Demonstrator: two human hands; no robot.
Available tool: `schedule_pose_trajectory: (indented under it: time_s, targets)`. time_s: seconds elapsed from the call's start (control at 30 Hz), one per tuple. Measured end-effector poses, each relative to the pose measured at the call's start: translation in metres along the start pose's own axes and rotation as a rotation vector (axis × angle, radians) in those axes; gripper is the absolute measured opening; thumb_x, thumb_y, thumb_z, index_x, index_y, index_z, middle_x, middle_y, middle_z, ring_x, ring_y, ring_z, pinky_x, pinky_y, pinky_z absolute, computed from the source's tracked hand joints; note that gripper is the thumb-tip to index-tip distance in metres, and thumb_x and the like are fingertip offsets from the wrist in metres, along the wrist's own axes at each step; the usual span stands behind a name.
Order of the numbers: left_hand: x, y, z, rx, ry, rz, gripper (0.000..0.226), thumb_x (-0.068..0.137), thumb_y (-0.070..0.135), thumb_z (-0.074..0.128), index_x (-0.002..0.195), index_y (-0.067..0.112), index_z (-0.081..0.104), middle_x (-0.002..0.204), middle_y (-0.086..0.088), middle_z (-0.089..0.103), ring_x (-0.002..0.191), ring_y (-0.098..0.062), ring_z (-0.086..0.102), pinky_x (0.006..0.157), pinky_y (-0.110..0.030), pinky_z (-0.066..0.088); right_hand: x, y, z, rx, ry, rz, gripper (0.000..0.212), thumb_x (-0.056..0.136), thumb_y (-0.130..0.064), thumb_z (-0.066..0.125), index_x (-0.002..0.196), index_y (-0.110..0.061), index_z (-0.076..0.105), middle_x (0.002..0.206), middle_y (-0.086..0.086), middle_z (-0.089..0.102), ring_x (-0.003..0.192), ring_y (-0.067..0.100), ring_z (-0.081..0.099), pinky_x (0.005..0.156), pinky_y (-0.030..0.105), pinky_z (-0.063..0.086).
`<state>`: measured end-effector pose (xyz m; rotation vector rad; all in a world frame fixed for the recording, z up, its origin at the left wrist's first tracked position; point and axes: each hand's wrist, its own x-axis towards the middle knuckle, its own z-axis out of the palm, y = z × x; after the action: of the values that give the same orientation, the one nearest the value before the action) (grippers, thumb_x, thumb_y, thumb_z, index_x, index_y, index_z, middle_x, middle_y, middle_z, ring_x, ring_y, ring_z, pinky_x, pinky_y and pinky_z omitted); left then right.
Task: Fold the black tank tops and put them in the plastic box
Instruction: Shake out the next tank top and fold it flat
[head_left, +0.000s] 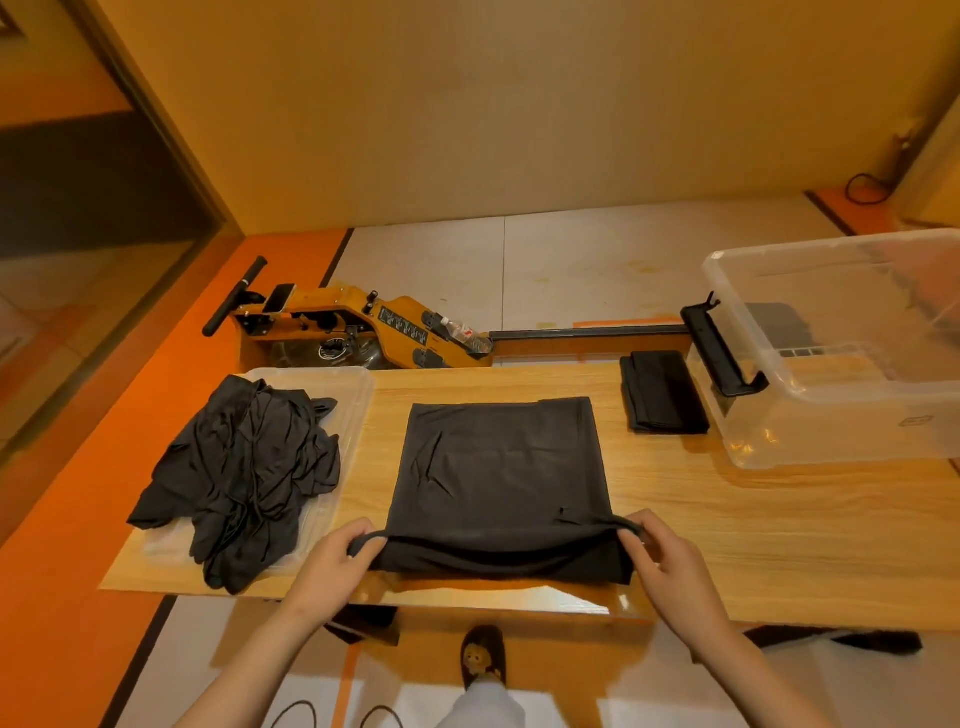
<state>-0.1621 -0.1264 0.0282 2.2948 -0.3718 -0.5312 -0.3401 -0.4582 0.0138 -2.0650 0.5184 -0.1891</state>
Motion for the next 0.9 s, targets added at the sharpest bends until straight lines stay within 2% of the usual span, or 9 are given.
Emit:
schedule_pose_trajectory:
  time_s: [0.17, 0.33, 0.4, 0.5, 0.57, 0.63, 0.7, 0.77, 0.9]
  targets:
    - [0.043, 0.015, -0.017, -0.042, -0.036, 0.003, 0.031, 0.099, 0.022, 0.049, 0.07, 0.012, 0.048, 0.063, 0.008, 0.045, 0.062, -0.006, 0.042, 0.058, -0.019, 0.029, 0.029, -0.012, -0.003, 0.013, 0.041, 0.002, 0.007, 0.095, -0.024, 0.053, 0.091, -0.028, 0.058, 0.074, -0.008, 0.064, 0.071, 0.008, 0.062, 0.061, 0.036, 0.052]
    - [0.122, 0.04, -0.04, -0.133, -0.057, 0.014, 0.033, 0.1, 0.03, 0.046, 0.084, 0.004, 0.059, 0.081, -0.011, 0.056, 0.079, -0.022, 0.053, 0.069, -0.03, 0.035, 0.1, -0.034, -0.004, 0.022, 0.077, 0.004, 0.009, 0.095, -0.024, 0.051, 0.095, -0.022, 0.06, 0.079, -0.008, 0.064, 0.078, 0.003, 0.06, 0.064, 0.027, 0.052]
    - [0.164, 0.042, -0.04, -0.201, -0.043, -0.054, 0.03, 0.1, 0.032, 0.046, 0.096, 0.007, 0.063, 0.091, -0.006, 0.061, 0.088, -0.016, 0.057, 0.074, -0.028, 0.041, 0.138, -0.037, 0.0, 0.025, 0.112, 0.038, 0.01, 0.097, -0.023, 0.051, 0.095, -0.018, 0.06, 0.081, -0.006, 0.063, 0.078, 0.004, 0.059, 0.067, 0.026, 0.049]
    - [0.212, 0.032, -0.021, -0.299, -0.111, -0.216, 0.03, 0.096, 0.042, 0.051, 0.109, 0.016, 0.059, 0.104, 0.001, 0.063, 0.098, -0.013, 0.059, 0.079, -0.028, 0.049, 0.191, -0.011, 0.019, 0.063, 0.056, 0.259, 0.014, 0.098, -0.025, 0.05, 0.105, -0.014, 0.057, 0.084, 0.001, 0.061, 0.08, 0.016, 0.059, 0.075, 0.037, 0.049]
    - [0.223, 0.024, -0.006, -0.318, -0.134, -0.292, 0.018, 0.096, 0.031, 0.057, 0.105, 0.016, 0.056, 0.101, 0.0, 0.063, 0.089, -0.009, 0.059, 0.068, -0.024, 0.047, 0.21, 0.011, 0.033, 0.088, 0.029, 0.446, 0.026, 0.096, -0.024, 0.054, 0.119, -0.011, 0.054, 0.092, 0.002, 0.06, 0.091, 0.02, 0.059, 0.086, 0.041, 0.048]
    - [0.23, 0.013, 0.005, -0.307, -0.071, -0.319, 0.011, 0.093, 0.021, 0.062, 0.099, 0.013, 0.057, 0.1, -0.007, 0.066, 0.086, -0.014, 0.061, 0.064, -0.027, 0.045, 0.218, 0.021, 0.041, 0.085, 0.064, 0.526, 0.032, 0.094, -0.025, 0.059, 0.122, -0.011, 0.052, 0.104, 0.002, 0.058, 0.105, 0.022, 0.056, 0.093, 0.039, 0.046]
    - [0.233, 0.008, 0.008, -0.293, -0.042, -0.291, 0.006, 0.091, 0.015, 0.065, 0.092, 0.011, 0.06, 0.093, -0.007, 0.066, 0.088, -0.021, 0.062, 0.065, -0.028, 0.045, 0.224, 0.021, 0.045, 0.059, 0.086, 0.537, 0.034, 0.091, -0.025, 0.064, 0.121, -0.014, 0.051, 0.108, 0.0, 0.054, 0.105, 0.02, 0.053, 0.09, 0.033, 0.045]
    - [0.233, 0.006, 0.009, -0.281, -0.054, -0.254, 0.004, 0.091, 0.01, 0.062, 0.088, 0.008, 0.062, 0.083, -0.003, 0.065, 0.086, -0.021, 0.061, 0.063, -0.023, 0.043, 0.228, 0.018, 0.046, 0.01, 0.106, 0.532, 0.034, 0.089, -0.024, 0.067, 0.118, -0.014, 0.052, 0.104, 0.0, 0.054, 0.101, 0.021, 0.054, 0.083, 0.031, 0.044]
    - [0.224, 0.012, 0.007, -0.3, -0.089, -0.168, 0.006, 0.091, 0.005, 0.061, 0.097, 0.005, 0.064, 0.093, -0.004, 0.069, 0.092, -0.014, 0.064, 0.078, -0.026, 0.049, 0.226, 0.013, 0.051, -0.024, 0.186, 0.503, 0.016, 0.088, -0.018, 0.067, 0.1, -0.016, 0.057, 0.095, 0.001, 0.06, 0.092, 0.021, 0.059, 0.069, 0.025, 0.043]
